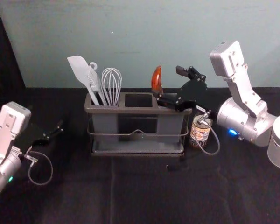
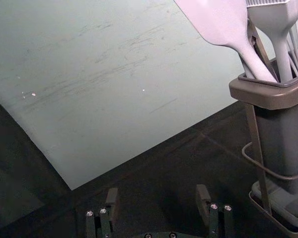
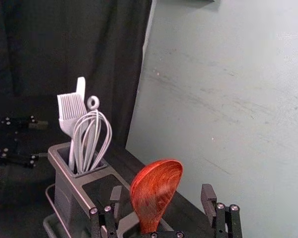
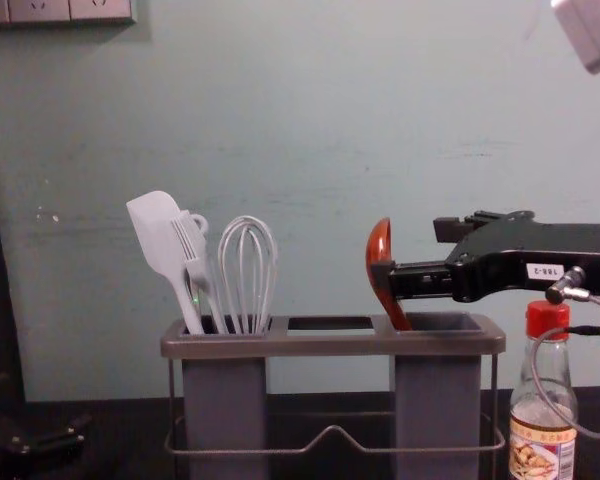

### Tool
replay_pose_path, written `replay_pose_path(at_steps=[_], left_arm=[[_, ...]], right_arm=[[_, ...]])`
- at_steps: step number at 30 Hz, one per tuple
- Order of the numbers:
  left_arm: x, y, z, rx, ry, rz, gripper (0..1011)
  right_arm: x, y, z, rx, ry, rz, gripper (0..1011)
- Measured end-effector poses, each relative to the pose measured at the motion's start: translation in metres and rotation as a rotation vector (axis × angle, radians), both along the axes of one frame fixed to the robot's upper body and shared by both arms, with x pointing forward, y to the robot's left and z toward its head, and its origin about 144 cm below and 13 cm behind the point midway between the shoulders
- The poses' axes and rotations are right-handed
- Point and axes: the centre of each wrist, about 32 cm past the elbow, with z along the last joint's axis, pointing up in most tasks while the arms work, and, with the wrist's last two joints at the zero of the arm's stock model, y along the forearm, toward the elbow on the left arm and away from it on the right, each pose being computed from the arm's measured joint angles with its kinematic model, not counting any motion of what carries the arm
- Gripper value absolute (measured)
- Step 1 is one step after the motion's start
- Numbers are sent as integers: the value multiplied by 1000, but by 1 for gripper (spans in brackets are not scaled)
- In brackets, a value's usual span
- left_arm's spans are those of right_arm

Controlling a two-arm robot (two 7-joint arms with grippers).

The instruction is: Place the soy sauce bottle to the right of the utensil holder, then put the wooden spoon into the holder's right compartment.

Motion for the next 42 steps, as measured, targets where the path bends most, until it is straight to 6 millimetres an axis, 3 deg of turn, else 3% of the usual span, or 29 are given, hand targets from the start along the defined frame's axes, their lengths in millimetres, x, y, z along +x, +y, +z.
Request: replay_pose_path(at_steps=[9,15,23,28,35,42], left_arm=[[0,0,0,0,0,0,1011],[0,0,0,0,0,0,1011],[0,0,0,0,0,0,1011],[0,0,0,0,0,0,1012],[0,0,0,0,0,0,1011],[0,0,0,0,0,0,1011]], right_arm=[[-19,-1,0,35,-25,-28,1002],[-48,2,-10,74,-53,-102,1002],[-85,3,-40,137,-83,-199,1002],[-108,1,-71,184,-104,-260,1002],[-126,-1,-108,216,-117,-326,1002],[-136,4,-132,245,-96,-367,1002]])
